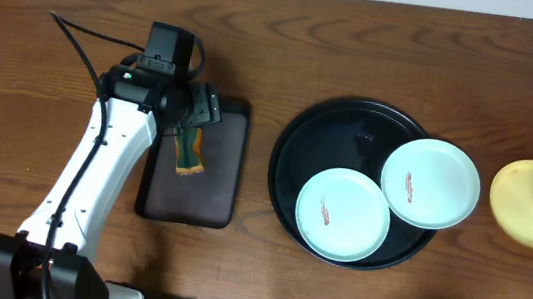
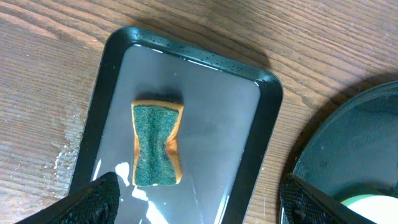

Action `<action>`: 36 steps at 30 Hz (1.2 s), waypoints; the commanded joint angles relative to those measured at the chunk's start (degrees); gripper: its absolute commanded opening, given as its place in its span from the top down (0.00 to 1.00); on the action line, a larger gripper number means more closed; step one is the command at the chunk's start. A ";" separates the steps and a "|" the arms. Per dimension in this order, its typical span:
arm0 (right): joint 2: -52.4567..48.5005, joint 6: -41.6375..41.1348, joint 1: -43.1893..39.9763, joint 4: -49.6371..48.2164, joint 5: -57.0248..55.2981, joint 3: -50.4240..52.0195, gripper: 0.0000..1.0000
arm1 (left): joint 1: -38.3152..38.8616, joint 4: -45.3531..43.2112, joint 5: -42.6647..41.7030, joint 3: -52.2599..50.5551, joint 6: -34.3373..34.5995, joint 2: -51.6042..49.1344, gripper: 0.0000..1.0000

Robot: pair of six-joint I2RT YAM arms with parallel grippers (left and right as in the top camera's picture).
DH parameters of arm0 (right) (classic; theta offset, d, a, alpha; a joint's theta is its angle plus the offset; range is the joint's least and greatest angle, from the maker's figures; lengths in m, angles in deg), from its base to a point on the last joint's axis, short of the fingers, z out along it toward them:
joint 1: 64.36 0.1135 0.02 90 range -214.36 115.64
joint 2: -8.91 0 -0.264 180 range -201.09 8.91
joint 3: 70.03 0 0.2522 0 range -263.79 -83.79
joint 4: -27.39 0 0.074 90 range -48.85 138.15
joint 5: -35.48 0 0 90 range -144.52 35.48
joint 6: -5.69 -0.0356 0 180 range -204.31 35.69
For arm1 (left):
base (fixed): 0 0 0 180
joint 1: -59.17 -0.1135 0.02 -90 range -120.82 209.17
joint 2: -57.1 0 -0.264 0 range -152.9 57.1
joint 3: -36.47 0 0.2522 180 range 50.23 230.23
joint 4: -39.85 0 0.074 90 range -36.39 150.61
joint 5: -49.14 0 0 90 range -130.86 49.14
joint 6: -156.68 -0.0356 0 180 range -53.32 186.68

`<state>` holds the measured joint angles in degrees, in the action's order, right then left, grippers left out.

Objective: Clean dirty plates on tray and stack at the side
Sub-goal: 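Grasp the right mint-green plate and slide it to the tray's back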

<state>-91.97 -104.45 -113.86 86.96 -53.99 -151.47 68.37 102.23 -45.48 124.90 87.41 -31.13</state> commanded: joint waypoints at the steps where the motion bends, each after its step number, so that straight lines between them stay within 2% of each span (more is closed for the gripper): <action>1: 0.28 3.04 0.50 -0.59 4.31 0.00 0.71 | -0.24 0.13 -0.35 0.57 -0.57 -0.13 0.17; 5: 2.10 3.10 1.88 0.26 9.51 -0.26 0.66 | -0.24 0.13 -0.35 0.57 -0.57 -0.13 0.17; 7: 4.07 5.68 3.13 0.26 13.44 -0.26 0.63 | -0.24 0.13 -0.35 0.57 -0.57 -0.13 0.17; 11: 8.63 11.21 8.44 0.61 23.67 -0.24 0.54 | -0.24 0.13 -0.35 0.57 -0.57 -0.13 0.16; 13: 9.81 11.47 12.79 2.16 23.28 -0.24 0.49 | -0.24 0.13 -0.35 0.57 -0.57 -0.13 0.17; 16: 9.73 11.08 19.52 5.70 14.75 -0.04 0.46 | -0.24 0.13 -0.35 0.57 -0.57 -0.13 0.17; 20: 8.61 3.32 27.71 7.52 -9.38 1.22 0.47 | -0.24 0.13 -0.35 0.57 -0.57 -0.13 0.16; 22: 8.37 1.14 30.03 7.10 -13.79 1.95 0.47 | -0.24 0.13 -0.35 0.57 -0.57 -0.13 0.16; 27: 7.87 1.11 32.87 1.86 -9.90 5.73 0.57 | -0.24 0.13 -0.35 0.57 -0.57 -0.13 0.16; 32: 7.85 3.02 33.20 -3.26 -4.31 11.39 0.60 | -0.24 0.13 -0.35 0.57 -0.57 -0.13 0.16; 34: 7.85 3.02 33.18 -3.67 -4.50 12.33 0.68 | -0.24 0.13 -0.35 0.57 -0.57 -0.13 0.16; 36: 7.87 3.02 33.11 -3.63 -4.52 12.48 0.85 | -0.24 0.13 -0.35 0.57 -0.57 -0.13 0.16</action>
<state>-83.67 -101.17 -81.11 83.63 -58.93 -139.43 68.37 102.23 -45.50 124.90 87.41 -31.13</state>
